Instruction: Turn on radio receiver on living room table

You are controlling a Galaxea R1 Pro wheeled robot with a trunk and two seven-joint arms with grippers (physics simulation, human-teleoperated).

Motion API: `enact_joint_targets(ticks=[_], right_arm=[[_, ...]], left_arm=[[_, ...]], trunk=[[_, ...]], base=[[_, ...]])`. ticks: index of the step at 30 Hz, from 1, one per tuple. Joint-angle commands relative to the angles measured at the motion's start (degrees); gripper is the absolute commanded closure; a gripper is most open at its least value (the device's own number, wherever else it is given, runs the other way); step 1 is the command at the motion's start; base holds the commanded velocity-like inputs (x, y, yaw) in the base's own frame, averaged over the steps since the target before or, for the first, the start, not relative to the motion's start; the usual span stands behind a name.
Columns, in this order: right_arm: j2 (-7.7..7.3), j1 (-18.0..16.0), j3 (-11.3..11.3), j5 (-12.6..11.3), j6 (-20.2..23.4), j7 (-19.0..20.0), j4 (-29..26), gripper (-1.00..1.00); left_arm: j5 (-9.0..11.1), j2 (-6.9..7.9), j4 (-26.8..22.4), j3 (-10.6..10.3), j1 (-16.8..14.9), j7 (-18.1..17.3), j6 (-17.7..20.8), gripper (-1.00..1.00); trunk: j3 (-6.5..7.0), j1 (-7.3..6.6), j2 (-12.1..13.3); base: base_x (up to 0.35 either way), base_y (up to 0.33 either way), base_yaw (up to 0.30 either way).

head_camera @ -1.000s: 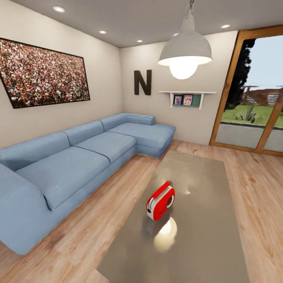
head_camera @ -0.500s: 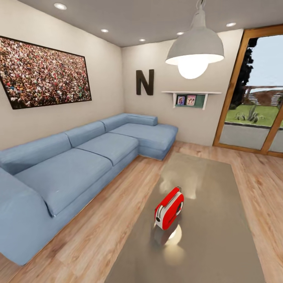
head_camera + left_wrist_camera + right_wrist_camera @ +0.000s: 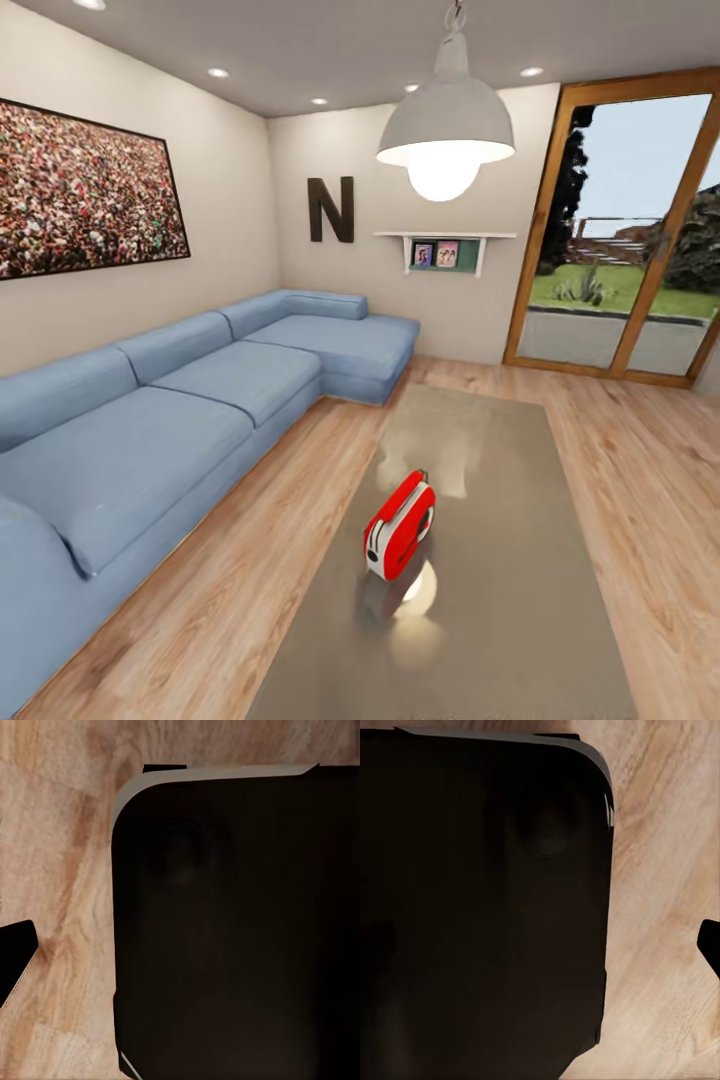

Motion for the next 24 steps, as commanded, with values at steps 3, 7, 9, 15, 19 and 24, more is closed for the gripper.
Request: enact_joint_targets(ticks=[3,7,9,15,19,24], right_arm=[[-0.01,0.00,0.00,0.00,0.00,0.02,0.00,-1.00],[-0.02,0.00,-0.05,0.00,0.00,0.04,-0.02,-1.00],[-0.05,0.00,-0.07,0.00,0.01,-0.02,-0.03,-1.00],[-0.07,0.00,-0.23,0.00,0.07,0.01,-0.03,-1.00],[-0.08,0.00,-0.24,0.00,0.09,0.04,-0.03,-1.00],[-0.08,0.00,-0.20,0.00,0.09,0.06,-0.01,-1.00]], left_arm=[[0.00,-0.04,0.00,0.00,0.02,0.18,-0.03,-1.00],[0.00,-0.03,0.00,0.00,0.02,0.31,-0.04,-1.00],[0.00,-0.01,0.00,0.00,0.02,0.18,-0.04,-1.00],[-0.09,0.00,0.00,0.00,-0.01,-0.16,-0.01,-1.00],[-0.16,0.00,0.00,0.00,0.01,-0.26,-0.01,-1.00],[-0.17,0.00,0.00,0.00,0.02,-0.23,0.00,-1.00]], trunk=[[0.00,0.00,0.00],[0.00,0.00,0.00],[0.00,0.00,0.00],[0.00,0.00,0.00],[0.00,0.00,0.00],[0.00,0.00,0.00]], base=[[0.000,0.000,-0.285],[0.000,0.000,-0.286],[0.000,0.000,-0.270],[0.024,0.009,-0.093],[0.151,0.119,-0.012],[0.211,0.182,-0.001]])
